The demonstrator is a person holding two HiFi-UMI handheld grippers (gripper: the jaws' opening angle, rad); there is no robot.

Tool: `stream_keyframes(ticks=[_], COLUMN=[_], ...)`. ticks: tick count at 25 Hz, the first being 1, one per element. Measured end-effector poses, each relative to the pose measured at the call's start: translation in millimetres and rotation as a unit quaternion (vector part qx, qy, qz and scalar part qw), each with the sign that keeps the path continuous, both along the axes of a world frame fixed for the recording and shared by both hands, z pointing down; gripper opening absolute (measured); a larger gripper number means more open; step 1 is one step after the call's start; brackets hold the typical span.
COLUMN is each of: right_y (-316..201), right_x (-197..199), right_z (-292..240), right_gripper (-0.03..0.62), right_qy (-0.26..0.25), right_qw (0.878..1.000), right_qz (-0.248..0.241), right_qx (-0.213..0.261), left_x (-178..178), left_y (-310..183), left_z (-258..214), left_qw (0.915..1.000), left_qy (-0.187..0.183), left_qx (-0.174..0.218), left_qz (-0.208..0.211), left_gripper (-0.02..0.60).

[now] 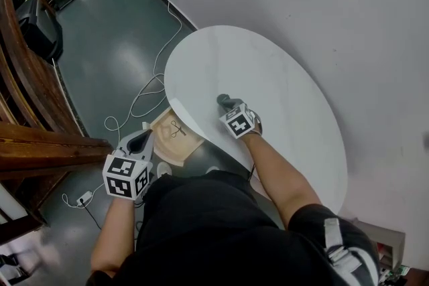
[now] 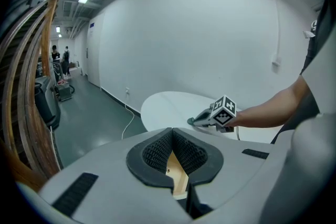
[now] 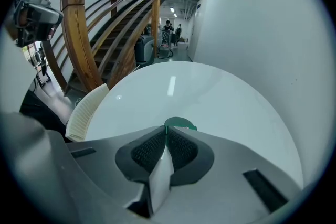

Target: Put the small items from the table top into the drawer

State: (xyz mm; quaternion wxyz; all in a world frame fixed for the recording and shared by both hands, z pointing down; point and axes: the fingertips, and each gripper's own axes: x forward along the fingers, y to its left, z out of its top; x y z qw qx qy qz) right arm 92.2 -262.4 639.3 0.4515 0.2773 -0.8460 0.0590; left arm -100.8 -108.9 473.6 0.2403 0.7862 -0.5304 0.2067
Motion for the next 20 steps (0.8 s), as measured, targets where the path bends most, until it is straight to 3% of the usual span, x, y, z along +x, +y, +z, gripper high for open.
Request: stream_keyframes(ticks=[11, 20], right_y=[17.1, 55.7], right_x=[-2.9, -14.2], right_z=[-45.9, -108.4], right_gripper=[0.020, 0.020], right_qy=[-0.056, -0.128], right_qw=[0.997, 0.987], right_qz=[0.046, 0.079], right_qx=[0.027, 0.048], left_x=[-0.8, 0.7], left_y=[2.5, 0.4], left_z=[0.8, 4.0], left_qw=[0.9996, 0.9975], left_qy=[0.011, 0.017], left_qx=[0.003, 0.001], left_qz=[0.027, 0.068], left_gripper=[0.015, 0.015])
